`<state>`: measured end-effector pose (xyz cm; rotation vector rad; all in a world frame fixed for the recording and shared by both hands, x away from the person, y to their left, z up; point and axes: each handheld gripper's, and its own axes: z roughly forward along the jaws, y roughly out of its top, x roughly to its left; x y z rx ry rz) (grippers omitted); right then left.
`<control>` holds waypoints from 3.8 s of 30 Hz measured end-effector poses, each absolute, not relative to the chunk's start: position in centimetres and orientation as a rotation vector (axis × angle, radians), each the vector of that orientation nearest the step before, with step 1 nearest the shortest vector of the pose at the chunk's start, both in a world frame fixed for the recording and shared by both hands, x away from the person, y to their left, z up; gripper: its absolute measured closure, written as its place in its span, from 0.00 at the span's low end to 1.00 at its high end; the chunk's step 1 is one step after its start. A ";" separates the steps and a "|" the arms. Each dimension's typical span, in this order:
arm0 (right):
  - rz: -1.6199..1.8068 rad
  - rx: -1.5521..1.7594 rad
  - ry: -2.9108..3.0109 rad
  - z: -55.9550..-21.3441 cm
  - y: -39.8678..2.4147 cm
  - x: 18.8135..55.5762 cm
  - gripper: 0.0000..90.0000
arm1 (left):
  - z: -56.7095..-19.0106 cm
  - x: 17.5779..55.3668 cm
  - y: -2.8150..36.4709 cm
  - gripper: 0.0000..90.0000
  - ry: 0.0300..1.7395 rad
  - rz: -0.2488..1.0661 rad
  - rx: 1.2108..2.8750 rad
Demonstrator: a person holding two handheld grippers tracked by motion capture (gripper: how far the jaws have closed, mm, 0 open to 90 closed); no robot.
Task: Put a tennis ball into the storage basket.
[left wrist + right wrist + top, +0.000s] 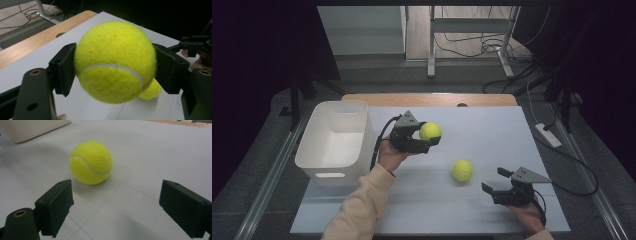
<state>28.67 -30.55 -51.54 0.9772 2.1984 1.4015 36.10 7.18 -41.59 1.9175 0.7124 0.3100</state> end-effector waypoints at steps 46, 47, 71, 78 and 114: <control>1.391 0.978 2.194 -51.5 -30.5 28.7 0.13 | -38.9 35.4 10.2 0.30 0.744 0.396 1.819; 1.390 0.977 2.194 -51.5 -30.5 28.7 0.13 | -38.9 35.4 10.3 0.30 0.744 0.396 1.817; 1.391 0.980 2.183 -51.4 -30.6 28.6 0.13 | -37.1 35.3 11.9 0.30 0.770 0.446 1.779; 1.391 0.980 2.173 -51.4 -30.7 28.5 0.13 | -36.4 35.4 12.5 0.30 0.781 0.467 1.774; 1.387 0.980 2.179 -51.4 -30.6 28.5 0.13 | -35.5 36.0 15.9 0.30 0.881 0.553 1.737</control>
